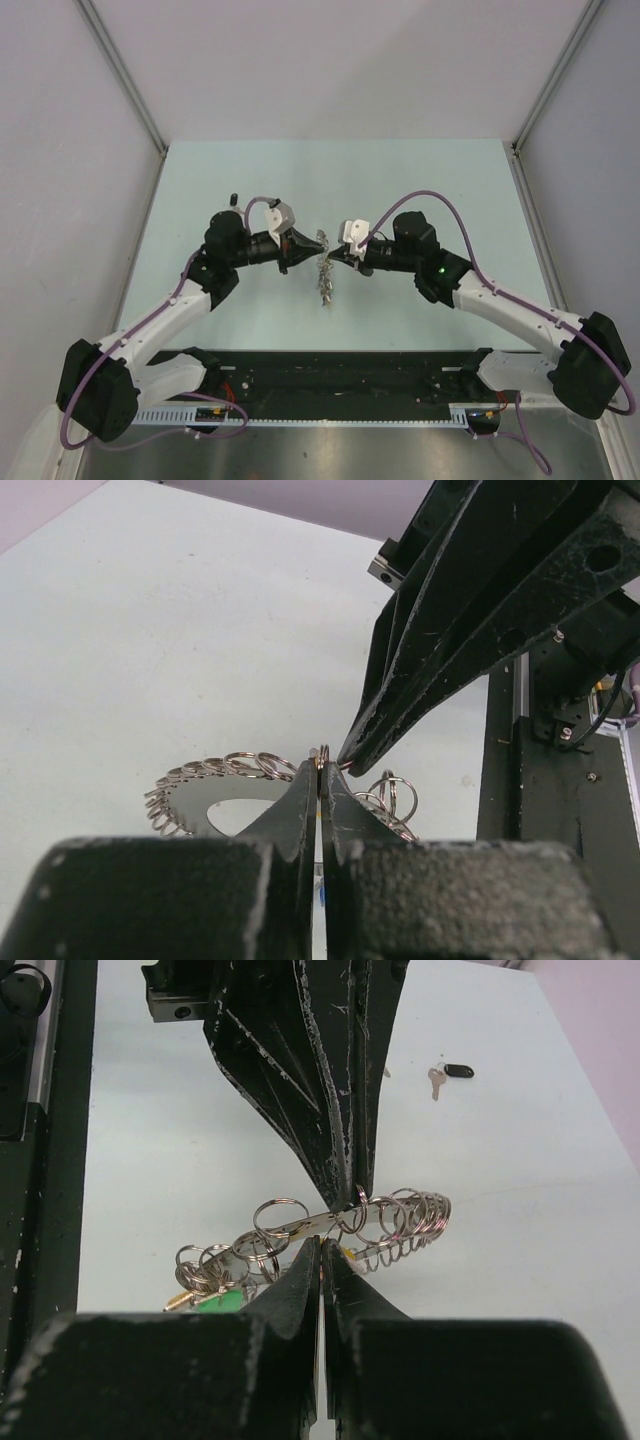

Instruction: Put the keys on the keyring

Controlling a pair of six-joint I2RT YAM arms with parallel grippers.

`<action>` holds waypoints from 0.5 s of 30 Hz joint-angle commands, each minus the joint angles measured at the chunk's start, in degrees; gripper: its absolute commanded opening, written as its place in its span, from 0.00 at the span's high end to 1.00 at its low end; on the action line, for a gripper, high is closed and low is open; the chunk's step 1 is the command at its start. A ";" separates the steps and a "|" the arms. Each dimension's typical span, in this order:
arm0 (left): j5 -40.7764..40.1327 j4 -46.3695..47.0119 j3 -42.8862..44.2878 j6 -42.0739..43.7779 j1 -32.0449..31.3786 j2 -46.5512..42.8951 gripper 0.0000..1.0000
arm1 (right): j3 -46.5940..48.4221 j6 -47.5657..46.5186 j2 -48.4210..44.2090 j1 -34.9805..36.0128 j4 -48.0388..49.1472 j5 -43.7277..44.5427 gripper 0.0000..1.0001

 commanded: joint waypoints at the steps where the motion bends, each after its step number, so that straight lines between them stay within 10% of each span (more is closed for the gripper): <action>1: -2.15 11.09 -0.24 -4.12 0.68 -1.80 1.00 | 0.79 2.35 1.38 1.54 2.69 0.11 1.00; 8: -1.09 10.67 0.45 -4.91 0.68 -0.83 0.99 | -0.61 3.32 1.21 1.98 5.60 3.28 1.00; 15: -1.71 -1.19 4.06 3.26 0.76 -0.39 0.72 | -0.70 0.33 -1.78 1.98 2.27 5.12 1.00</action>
